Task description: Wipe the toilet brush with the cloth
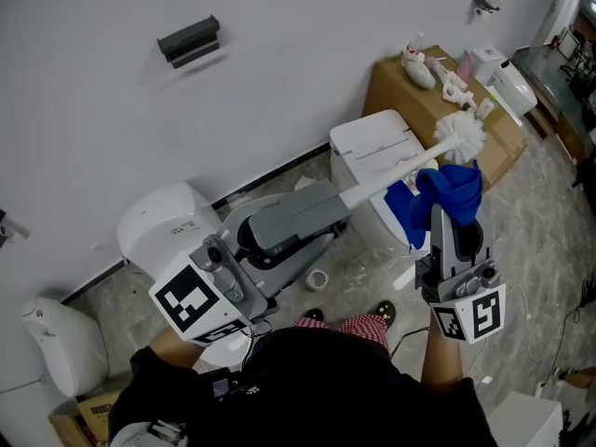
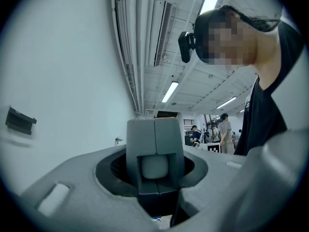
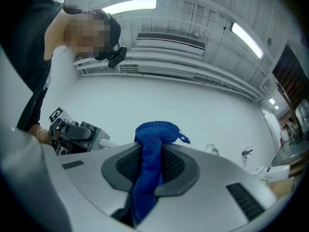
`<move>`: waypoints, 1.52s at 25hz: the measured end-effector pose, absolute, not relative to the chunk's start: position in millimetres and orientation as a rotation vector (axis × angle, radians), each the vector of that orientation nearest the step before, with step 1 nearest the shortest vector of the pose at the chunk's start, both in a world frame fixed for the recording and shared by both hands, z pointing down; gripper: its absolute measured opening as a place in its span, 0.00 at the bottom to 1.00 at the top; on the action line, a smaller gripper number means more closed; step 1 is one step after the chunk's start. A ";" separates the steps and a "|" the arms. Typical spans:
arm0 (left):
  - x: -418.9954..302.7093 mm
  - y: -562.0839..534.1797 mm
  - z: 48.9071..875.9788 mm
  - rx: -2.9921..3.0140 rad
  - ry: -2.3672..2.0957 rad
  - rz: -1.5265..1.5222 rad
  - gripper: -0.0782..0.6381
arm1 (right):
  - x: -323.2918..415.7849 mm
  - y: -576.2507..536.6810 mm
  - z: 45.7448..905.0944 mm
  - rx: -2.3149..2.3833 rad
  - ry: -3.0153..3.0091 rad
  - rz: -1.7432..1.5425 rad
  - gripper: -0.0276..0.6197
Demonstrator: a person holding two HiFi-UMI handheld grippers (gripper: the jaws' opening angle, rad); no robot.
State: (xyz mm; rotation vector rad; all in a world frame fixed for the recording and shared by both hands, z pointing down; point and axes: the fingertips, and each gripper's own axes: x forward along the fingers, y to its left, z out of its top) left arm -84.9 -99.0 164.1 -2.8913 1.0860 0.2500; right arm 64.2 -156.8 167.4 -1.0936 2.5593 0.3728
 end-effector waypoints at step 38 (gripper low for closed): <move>-62.7 -95.3 161.4 -2.909 0.971 0.230 0.35 | -27.7 -125.3 198.5 -0.804 2.760 0.288 0.15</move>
